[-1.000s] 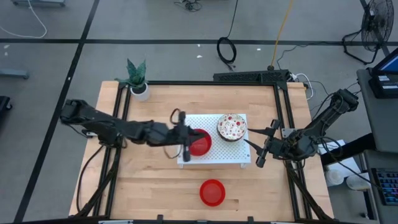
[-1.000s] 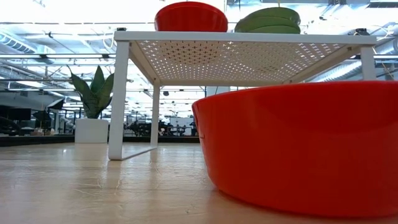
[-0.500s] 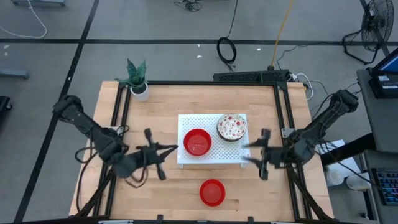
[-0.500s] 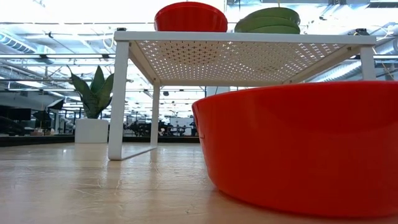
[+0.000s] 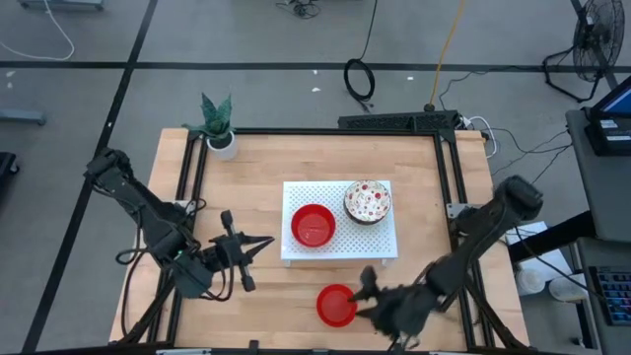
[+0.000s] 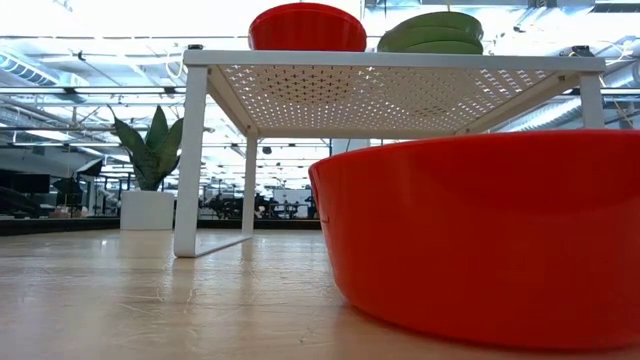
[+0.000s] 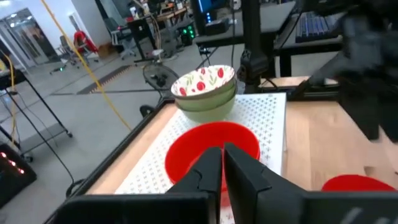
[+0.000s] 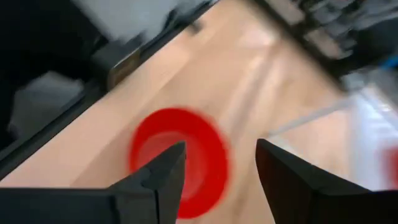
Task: Pick & Place Mini bowls
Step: Stack the red bowl on top of the stacked red bowls on the shelf
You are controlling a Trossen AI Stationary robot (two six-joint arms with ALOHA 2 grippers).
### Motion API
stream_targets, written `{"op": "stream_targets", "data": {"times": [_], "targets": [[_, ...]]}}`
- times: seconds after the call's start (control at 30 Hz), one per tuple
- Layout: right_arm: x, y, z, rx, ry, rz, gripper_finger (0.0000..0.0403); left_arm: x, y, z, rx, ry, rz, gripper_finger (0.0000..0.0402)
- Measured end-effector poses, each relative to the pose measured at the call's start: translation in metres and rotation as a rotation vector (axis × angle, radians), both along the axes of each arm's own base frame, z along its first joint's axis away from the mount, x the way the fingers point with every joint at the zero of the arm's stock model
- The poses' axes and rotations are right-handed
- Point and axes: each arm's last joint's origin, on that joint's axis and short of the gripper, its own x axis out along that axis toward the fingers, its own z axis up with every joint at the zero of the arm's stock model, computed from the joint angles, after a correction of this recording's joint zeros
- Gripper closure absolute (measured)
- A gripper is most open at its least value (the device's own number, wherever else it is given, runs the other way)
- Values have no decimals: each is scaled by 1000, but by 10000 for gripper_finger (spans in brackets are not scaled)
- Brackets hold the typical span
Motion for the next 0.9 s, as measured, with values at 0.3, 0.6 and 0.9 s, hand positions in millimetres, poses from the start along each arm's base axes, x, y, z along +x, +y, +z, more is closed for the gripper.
{"op": "stream_targets", "data": {"times": [0.3, 0.6, 0.9], "targets": [[19, 20, -22, 248, 205, -241, 228, 5, 5, -3, -69, 37, -55, 391], [23, -5, -30, 523, 337, -705, 213, 15, 15, -4, -55, 79, -94, 372], [36, -8, -62, 672, 534, -867, 198, 24, 29, -4, -49, 84, -38, 340]]}}
